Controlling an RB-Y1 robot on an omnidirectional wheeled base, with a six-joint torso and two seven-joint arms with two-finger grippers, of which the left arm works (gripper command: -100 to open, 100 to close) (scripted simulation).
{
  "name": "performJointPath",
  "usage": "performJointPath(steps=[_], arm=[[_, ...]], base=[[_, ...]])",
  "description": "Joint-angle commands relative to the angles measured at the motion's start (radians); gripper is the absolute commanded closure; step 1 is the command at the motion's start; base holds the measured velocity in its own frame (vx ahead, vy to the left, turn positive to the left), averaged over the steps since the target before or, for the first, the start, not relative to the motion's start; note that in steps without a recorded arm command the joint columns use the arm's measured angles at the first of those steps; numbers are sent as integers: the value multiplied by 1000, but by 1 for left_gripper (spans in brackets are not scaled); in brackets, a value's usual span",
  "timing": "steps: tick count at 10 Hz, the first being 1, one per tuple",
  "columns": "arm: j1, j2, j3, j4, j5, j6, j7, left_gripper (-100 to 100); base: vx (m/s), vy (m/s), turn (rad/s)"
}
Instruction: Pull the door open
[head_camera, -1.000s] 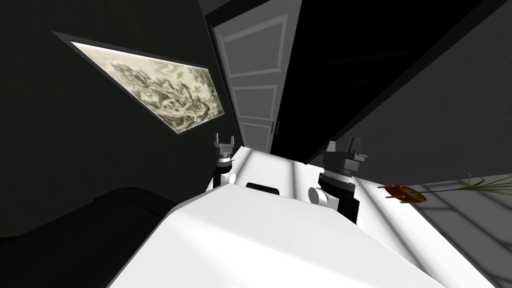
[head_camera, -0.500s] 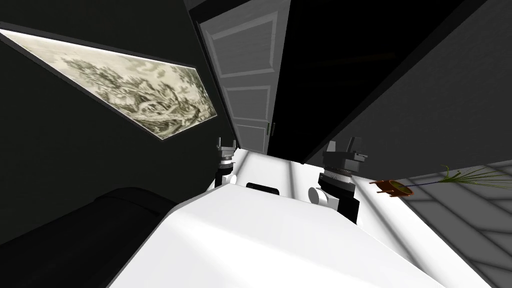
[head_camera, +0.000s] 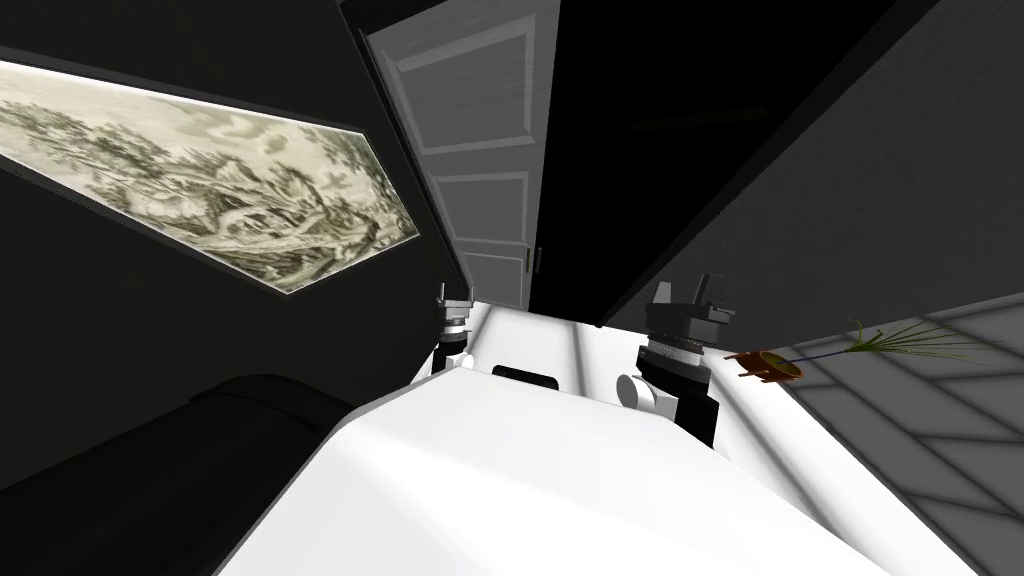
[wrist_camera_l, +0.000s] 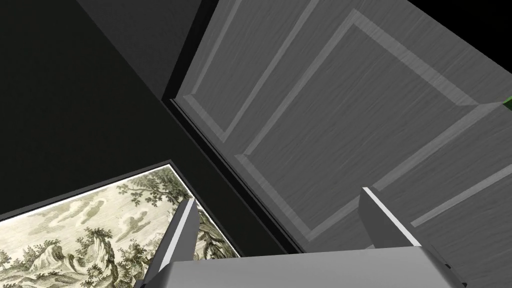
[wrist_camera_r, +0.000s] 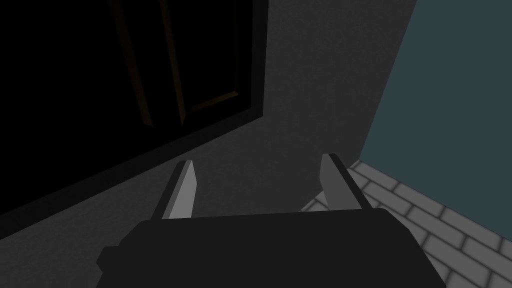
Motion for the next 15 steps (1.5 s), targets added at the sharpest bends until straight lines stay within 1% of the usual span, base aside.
performJointPath(steps=[1,15], arm=[[3,8,-4,26,17,-8,34,-100],[26,59,-61,290,157,-102,308,-100]], base=[[103,-34,-117],[112,-22,-117]])
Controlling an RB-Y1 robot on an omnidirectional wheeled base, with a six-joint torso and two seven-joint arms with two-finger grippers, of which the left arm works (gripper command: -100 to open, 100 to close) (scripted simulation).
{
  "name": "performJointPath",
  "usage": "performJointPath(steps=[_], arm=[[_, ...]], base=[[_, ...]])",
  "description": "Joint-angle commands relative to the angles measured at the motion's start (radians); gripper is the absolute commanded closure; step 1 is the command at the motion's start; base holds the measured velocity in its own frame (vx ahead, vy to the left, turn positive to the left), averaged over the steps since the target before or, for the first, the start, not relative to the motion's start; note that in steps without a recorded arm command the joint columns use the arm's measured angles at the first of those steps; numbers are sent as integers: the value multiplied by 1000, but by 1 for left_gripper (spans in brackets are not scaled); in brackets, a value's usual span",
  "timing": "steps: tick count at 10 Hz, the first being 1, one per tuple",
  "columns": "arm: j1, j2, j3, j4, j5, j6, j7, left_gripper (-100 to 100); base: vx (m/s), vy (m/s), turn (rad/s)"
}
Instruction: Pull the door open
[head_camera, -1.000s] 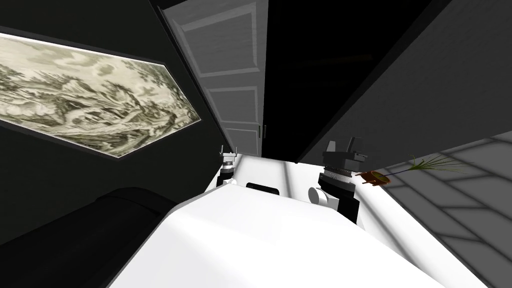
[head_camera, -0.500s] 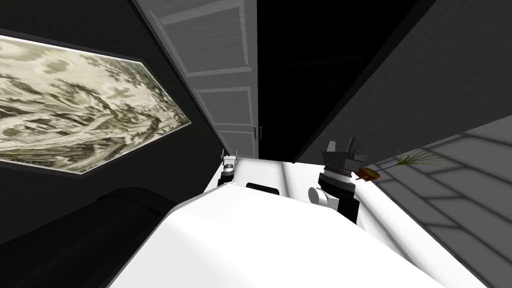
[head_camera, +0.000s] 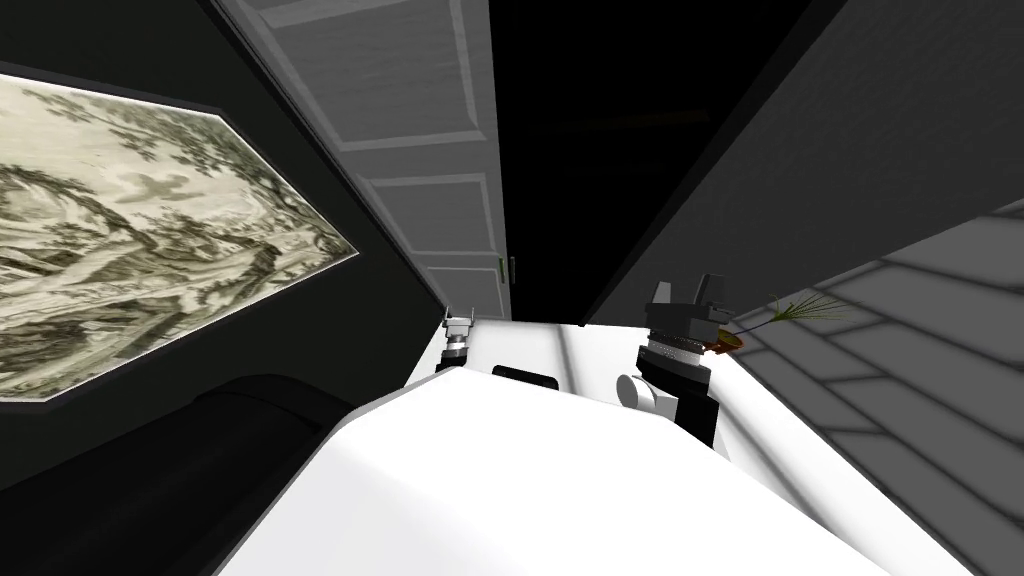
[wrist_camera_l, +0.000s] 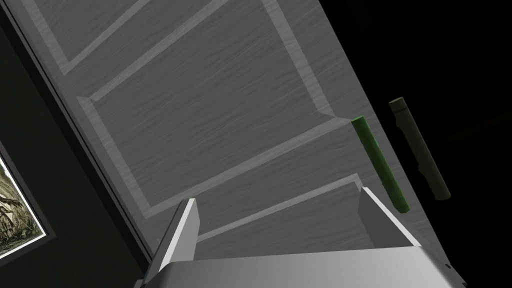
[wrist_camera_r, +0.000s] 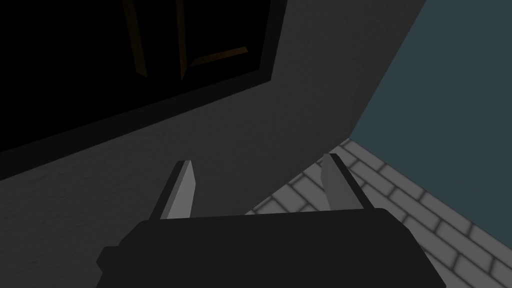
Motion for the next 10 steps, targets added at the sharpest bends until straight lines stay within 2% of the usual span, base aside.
performJointPath(steps=[1,10], arm=[[-1,2,-9,35,15,-13,32,-100],[11,32,-43,195,100,-71,200,-100]], base=[[115,-26,-119],[113,-5,-111]])
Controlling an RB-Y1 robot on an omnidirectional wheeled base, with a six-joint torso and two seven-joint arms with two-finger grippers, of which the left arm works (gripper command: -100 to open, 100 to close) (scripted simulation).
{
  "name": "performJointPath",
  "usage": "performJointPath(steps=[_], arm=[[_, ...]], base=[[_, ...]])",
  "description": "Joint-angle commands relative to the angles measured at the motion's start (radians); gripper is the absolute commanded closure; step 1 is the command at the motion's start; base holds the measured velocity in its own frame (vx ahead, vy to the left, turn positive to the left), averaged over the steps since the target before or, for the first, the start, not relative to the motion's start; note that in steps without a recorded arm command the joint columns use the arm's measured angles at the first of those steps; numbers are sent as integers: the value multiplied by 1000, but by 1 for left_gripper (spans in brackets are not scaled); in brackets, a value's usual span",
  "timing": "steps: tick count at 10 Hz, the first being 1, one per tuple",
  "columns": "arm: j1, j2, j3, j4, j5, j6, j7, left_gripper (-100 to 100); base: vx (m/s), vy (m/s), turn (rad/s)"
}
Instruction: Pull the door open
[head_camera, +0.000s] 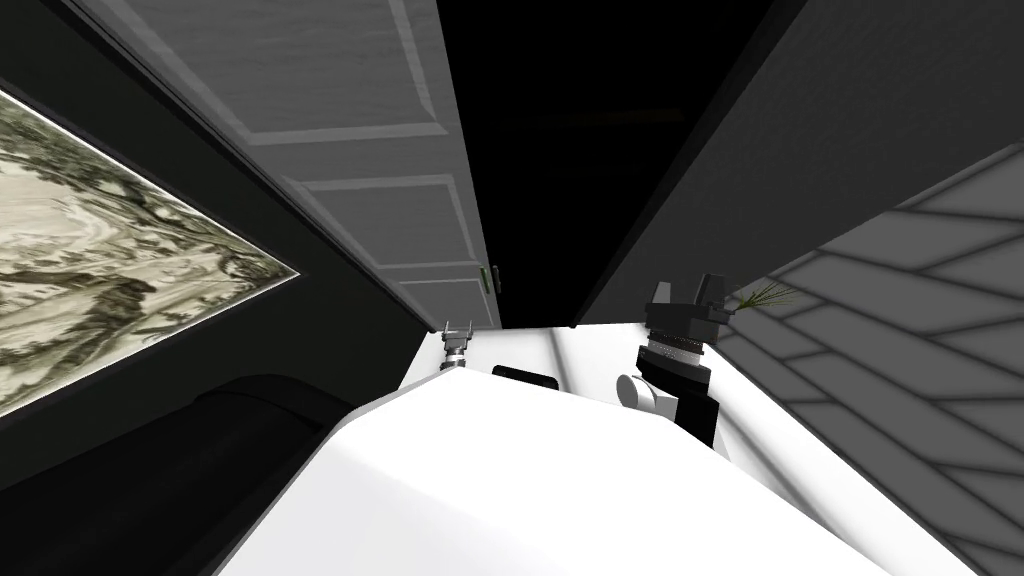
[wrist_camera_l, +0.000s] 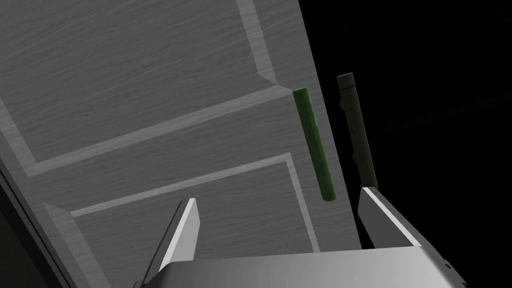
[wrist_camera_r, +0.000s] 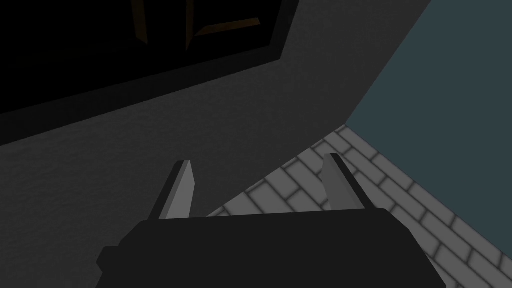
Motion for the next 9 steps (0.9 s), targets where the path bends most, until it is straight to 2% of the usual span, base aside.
performJointPath(steps=[1,6,9], arm=[[9,7,-9,29,24,-9,44,-100],[13,21,-25,104,65,-36,123,-100],[16,33,-38,168,99,-60,191,-100]], base=[[143,-5,-190],[135,12,-101],[142,14,-137]])
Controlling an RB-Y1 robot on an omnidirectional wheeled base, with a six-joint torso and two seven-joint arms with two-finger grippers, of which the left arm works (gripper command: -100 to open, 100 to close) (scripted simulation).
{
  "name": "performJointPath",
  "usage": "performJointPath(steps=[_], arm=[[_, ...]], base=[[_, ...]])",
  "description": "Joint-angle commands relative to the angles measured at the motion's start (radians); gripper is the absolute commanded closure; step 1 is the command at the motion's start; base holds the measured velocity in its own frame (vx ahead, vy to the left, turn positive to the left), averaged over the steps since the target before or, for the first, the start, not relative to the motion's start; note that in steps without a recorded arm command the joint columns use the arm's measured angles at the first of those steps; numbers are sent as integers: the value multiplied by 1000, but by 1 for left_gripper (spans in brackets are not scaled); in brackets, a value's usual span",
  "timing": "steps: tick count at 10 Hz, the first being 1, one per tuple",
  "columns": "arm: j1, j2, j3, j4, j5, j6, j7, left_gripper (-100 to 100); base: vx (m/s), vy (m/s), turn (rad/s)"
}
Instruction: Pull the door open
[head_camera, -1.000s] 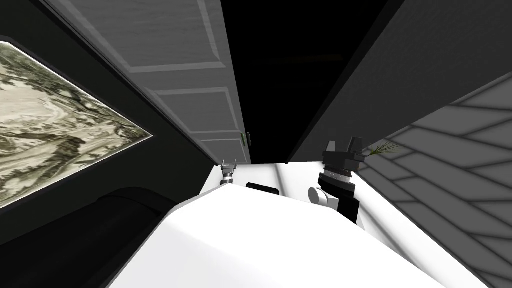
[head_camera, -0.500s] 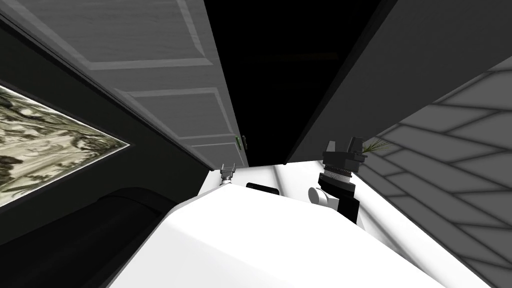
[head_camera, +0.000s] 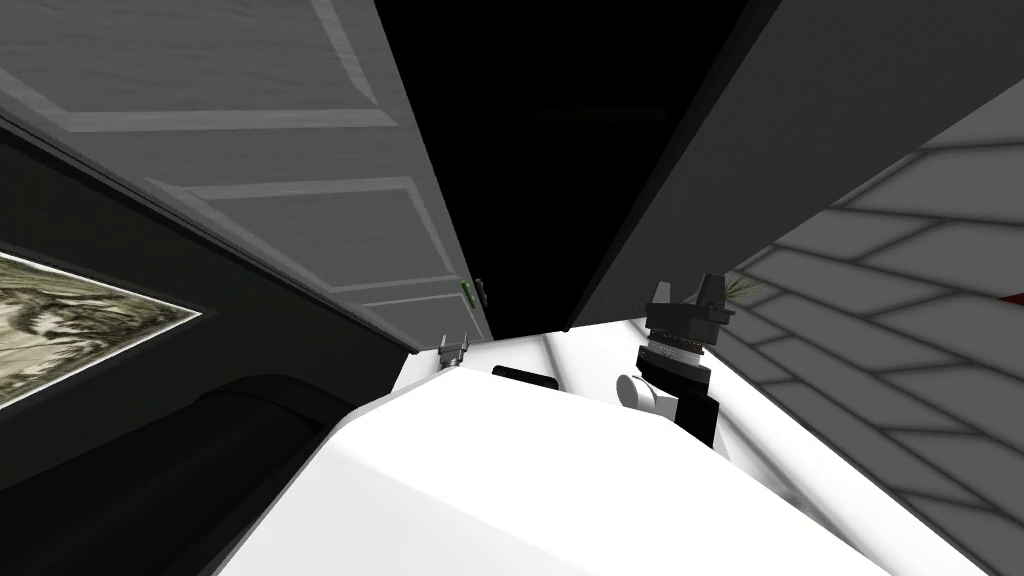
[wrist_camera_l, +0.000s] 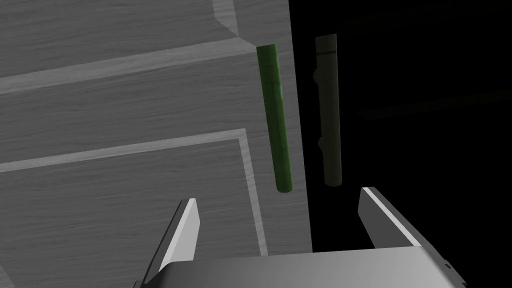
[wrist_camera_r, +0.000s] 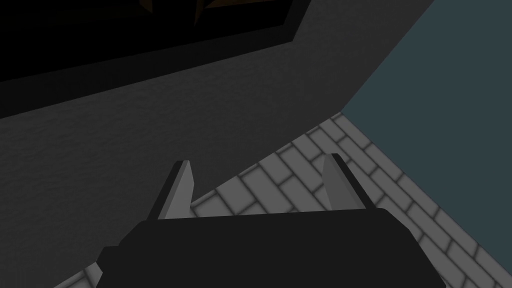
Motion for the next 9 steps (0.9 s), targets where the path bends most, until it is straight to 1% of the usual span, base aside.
performJointPath(steps=[1,2,4,7,8,9], arm=[[-2,5,-4,26,14,-9,29,-100],[-2,9,-8,47,25,-16,51,-100],[-2,14,-14,73,40,-26,79,-100],[-6,22,-21,112,63,-41,124,-100],[-4,21,-19,102,59,-36,114,-100],[13,27,-14,116,64,-37,120,-100]], base=[[148,20,-98],[167,33,-120],[152,57,-109],[198,60,-103],[80,27,-13],[-70,-7,95]])
